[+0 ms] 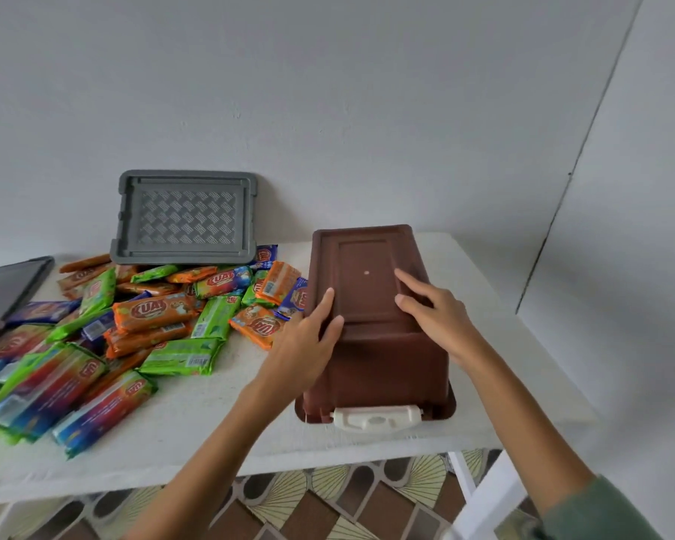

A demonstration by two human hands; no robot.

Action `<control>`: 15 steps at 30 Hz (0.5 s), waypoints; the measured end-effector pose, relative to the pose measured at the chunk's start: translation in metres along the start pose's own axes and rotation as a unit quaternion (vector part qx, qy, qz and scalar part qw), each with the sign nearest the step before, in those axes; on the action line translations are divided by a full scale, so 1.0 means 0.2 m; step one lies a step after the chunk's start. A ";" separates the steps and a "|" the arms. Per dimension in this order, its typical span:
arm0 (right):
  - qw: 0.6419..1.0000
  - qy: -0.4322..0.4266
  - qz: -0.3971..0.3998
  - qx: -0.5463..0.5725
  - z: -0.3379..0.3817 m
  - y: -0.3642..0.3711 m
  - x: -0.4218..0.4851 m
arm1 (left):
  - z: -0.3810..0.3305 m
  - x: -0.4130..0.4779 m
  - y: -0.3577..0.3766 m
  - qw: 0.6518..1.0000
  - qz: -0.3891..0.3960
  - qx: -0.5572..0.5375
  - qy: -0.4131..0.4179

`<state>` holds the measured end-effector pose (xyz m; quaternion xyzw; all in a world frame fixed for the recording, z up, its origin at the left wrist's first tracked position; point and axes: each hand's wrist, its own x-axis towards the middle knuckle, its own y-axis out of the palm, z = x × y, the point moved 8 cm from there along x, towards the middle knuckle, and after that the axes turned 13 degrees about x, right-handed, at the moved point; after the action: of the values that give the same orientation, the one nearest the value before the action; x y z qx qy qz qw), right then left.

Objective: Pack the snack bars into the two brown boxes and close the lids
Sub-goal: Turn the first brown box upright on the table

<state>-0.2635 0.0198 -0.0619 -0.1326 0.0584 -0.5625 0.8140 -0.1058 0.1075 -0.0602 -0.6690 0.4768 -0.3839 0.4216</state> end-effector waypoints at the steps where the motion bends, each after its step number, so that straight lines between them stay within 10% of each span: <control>1: 1.000 -0.002 -0.005 0.006 -0.02 0.00 -0.04 | 0.01 -0.03 0.01 1.000 -0.003 -0.003 0.000; 15: 0.999 0.031 -0.002 -0.004 0.02 -0.14 0.25 | 0.05 0.37 -0.07 0.986 0.025 -0.163 -0.001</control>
<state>-0.2707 -0.0349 -0.0467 -0.1185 0.0861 -0.5677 0.8101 -0.0736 0.0419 -0.0418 -0.7173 0.5491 -0.2898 0.3163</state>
